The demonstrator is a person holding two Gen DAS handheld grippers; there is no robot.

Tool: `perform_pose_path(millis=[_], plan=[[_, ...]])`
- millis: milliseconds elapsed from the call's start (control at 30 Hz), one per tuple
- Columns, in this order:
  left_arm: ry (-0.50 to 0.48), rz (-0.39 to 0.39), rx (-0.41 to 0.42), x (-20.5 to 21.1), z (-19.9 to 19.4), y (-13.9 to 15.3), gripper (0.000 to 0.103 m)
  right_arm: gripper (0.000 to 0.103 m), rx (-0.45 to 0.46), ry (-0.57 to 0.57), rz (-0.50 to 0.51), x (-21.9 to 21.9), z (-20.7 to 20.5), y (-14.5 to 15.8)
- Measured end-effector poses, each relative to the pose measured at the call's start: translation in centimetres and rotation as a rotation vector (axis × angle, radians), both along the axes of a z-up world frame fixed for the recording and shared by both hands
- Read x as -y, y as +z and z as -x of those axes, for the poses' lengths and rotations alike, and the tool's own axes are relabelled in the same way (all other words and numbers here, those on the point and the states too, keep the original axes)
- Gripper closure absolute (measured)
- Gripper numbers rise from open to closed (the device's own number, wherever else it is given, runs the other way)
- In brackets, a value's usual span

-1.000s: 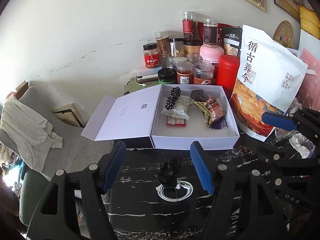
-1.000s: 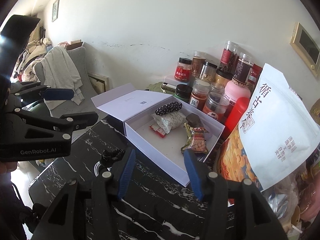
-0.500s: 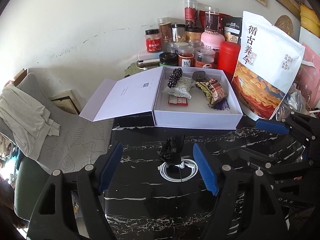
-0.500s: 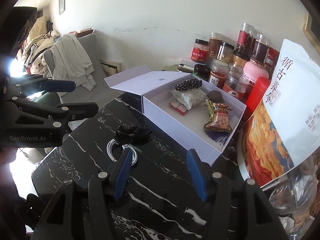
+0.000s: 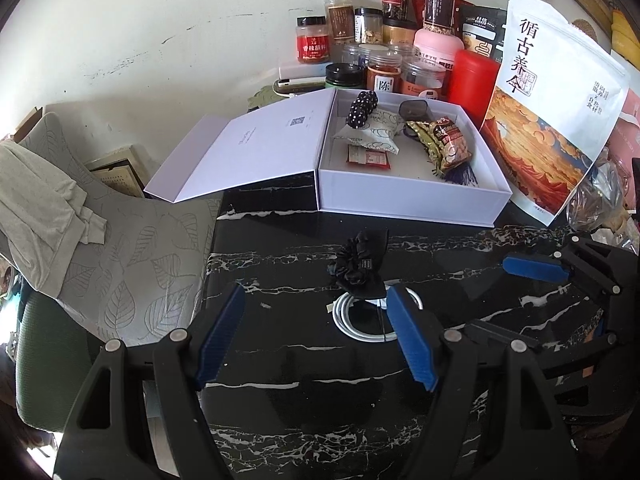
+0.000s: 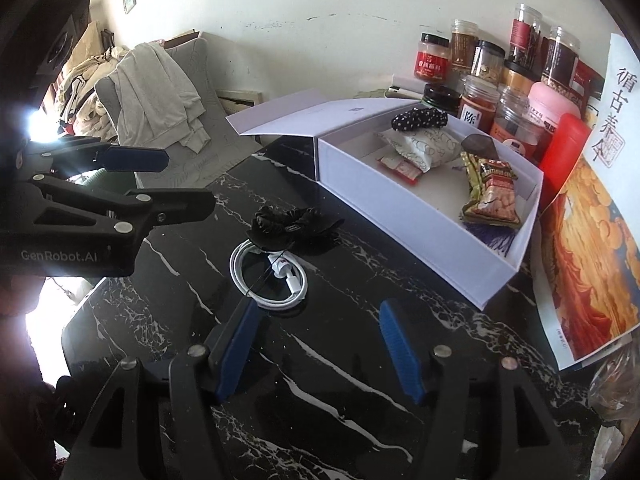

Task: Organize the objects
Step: 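Close left gripper on the black fabric scrunchie beside the white cable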

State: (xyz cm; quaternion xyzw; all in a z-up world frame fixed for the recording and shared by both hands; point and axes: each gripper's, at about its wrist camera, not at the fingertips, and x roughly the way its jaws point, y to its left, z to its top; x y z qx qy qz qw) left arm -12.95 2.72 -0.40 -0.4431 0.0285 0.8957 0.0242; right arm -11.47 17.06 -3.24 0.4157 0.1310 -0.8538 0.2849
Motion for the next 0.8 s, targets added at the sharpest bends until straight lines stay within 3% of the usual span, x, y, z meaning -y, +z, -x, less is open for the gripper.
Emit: perform_pose_path(millis=[267, 800], plan=[[-0.025, 0.030, 0.020, 0.5, 1.8, -2.0, 0.031, 0.036, 0.041, 0.064, -0.021, 2.5, 1.1, -2.2], [-0.044, -0.022, 0.088, 2.5, 6.1, -5.3, 0.031, 0.036, 0.102, 0.160, 0.014, 5.4, 3.2, -5.1]])
